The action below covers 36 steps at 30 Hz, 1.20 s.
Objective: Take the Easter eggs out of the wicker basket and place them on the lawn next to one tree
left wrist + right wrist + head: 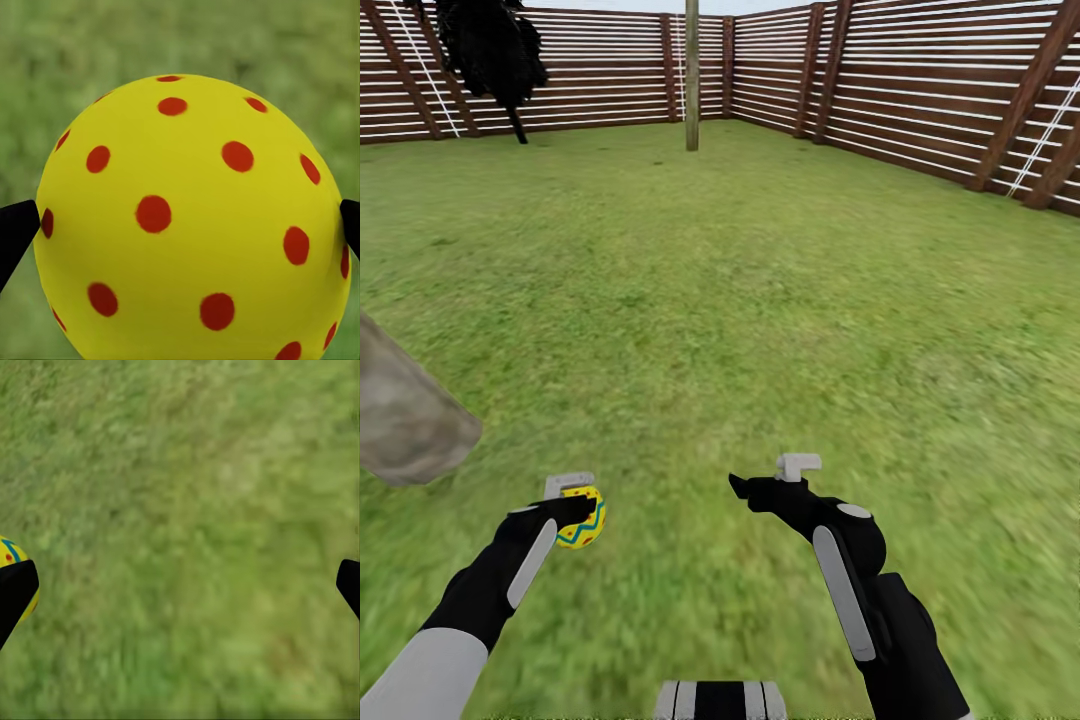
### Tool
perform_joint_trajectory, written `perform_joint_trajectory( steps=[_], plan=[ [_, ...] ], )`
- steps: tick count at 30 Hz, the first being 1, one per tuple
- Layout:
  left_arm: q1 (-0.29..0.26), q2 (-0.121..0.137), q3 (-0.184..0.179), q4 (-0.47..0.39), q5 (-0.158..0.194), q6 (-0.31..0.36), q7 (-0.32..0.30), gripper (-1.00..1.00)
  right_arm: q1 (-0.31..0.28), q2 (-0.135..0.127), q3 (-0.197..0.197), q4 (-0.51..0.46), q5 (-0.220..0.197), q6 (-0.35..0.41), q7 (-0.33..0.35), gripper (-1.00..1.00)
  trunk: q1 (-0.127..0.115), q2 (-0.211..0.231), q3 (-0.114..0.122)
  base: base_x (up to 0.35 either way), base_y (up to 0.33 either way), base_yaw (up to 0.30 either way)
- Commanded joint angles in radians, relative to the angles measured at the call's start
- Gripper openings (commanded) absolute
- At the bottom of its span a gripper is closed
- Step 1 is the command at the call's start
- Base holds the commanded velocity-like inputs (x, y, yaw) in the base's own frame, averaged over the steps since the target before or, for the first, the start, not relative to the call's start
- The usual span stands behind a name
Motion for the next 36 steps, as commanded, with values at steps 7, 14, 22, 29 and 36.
perform_joint_trajectory(
  steps=[7, 14, 22, 29, 36],
  plan=[
    [0.0, 0.001, -0.004, -0.006, 0.01, 0.003, 0.009, -1.0, 0.0, 0.001, -0.001, -0.001, 0.002, 0.005, 0.003, 1.0, 0.003, -0.002, -0.028, 0.0, 0.0, 0.0],
    [0.0, 0.002, -0.004, -0.007, 0.01, 0.003, 0.008, -1.0, 0.0, 0.0, 0.009, 0.0, 0.002, 0.005, 0.003, 1.0, 0.006, -0.004, -0.055, 0.0, 0.0, 0.0],
    [0.0, 0.002, -0.004, -0.007, 0.01, 0.003, 0.008, -1.0, 0.0, 0.0, 0.013, -0.001, 0.002, 0.005, 0.003, 1.0, 0.01, -0.006, -0.086, 0.0, 0.0, 0.0],
    [0.0, 0.001, -0.004, -0.007, 0.01, 0.003, 0.008, -1.0, 0.0, 0.0, 0.013, -0.001, 0.002, 0.005, 0.003, 1.0, 0.013, -0.007, -0.113, 0.0, 0.0, 0.0],
    [0.0, 0.002, -0.004, -0.007, 0.01, 0.003, 0.008, -1.0, 0.0, 0.0, 0.013, -0.001, 0.002, 0.005, 0.003, 1.0, 0.016, -0.009, -0.14, 0.0, 0.0, 0.0]
  ],
)
